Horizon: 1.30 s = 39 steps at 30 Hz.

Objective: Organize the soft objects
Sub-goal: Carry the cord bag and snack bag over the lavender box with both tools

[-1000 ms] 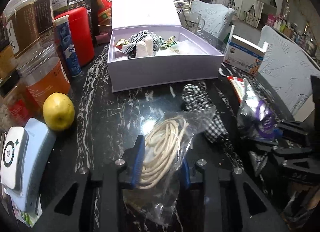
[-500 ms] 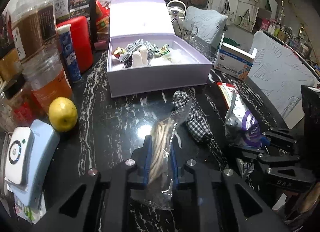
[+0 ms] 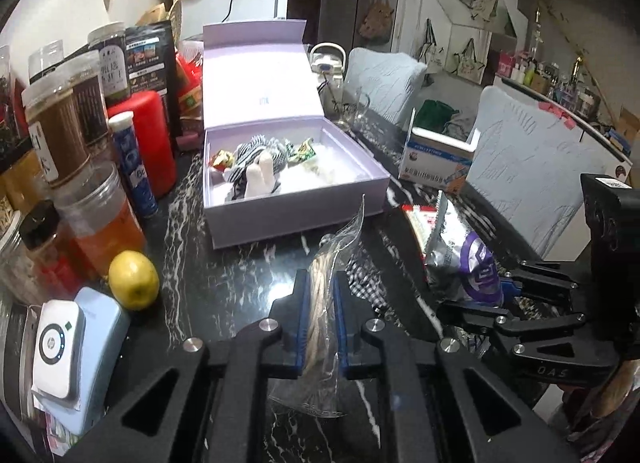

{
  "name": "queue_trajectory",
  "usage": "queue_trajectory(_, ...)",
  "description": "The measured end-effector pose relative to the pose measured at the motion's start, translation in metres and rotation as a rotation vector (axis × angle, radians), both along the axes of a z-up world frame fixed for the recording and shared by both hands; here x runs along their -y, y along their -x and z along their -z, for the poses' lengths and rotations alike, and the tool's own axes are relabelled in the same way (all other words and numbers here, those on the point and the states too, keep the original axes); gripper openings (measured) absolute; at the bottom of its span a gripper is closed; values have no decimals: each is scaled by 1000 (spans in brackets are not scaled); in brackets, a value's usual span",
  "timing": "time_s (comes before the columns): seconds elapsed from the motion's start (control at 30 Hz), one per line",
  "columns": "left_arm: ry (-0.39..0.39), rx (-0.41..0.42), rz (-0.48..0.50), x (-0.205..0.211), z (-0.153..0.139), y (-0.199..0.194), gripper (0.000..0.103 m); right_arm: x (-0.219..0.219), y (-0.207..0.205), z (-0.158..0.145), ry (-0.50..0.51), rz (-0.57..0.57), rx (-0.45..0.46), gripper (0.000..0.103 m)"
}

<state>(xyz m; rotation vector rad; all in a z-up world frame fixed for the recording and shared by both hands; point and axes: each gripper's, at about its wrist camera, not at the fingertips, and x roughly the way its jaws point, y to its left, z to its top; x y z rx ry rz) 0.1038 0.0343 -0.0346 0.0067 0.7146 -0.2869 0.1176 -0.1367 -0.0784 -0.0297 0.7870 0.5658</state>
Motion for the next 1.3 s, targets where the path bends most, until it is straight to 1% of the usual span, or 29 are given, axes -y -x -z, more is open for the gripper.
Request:
queue_trajectory(0.1, 27, 14, 21, 1, -10, -2, 12, -1, -1, -11, 19, -2, 28, 32)
queue_trajectory(0.3, 23, 87, 13, 4, -34, -10, 12, -2, -11, -39, 14, -25, 83, 32)
queue_trajectory(0.43, 3, 159, 4, 4, -51, -16, 12, -3, -17, -67, 0, -40, 158, 32)
queue_trajectory(0.63, 15, 224, 1, 0, -74, -33, 12, -9, -29, -104, -14, -55, 250, 32)
queue_trajectory(0.8, 38, 277, 7, -3, -94, -48, 12, -8, -49, -121, -76, -86, 246, 32)
queue_trajectory(0.87, 44, 295, 2, -3, -101, -56, 12, -7, -58, -125, -82, -85, 250, 32)
queue_trajectory(0.97, 50, 309, -7, -3, -109, -70, 12, -6, -73, -130, -80, -76, 259, 32)
queue_trajectory(1.07, 40, 319, -19, -1, -114, -84, 12, -4, -89, -135, -79, -62, 268, 32)
queue_trajectory(1.23, 42, 314, -30, 1, -118, -109, 12, -2, -118, -141, -99, -43, 277, 32)
queue_trajectory(1.3, 24, 318, -27, 6, -120, -117, 12, -3, -129, -143, -107, -42, 280, 32)
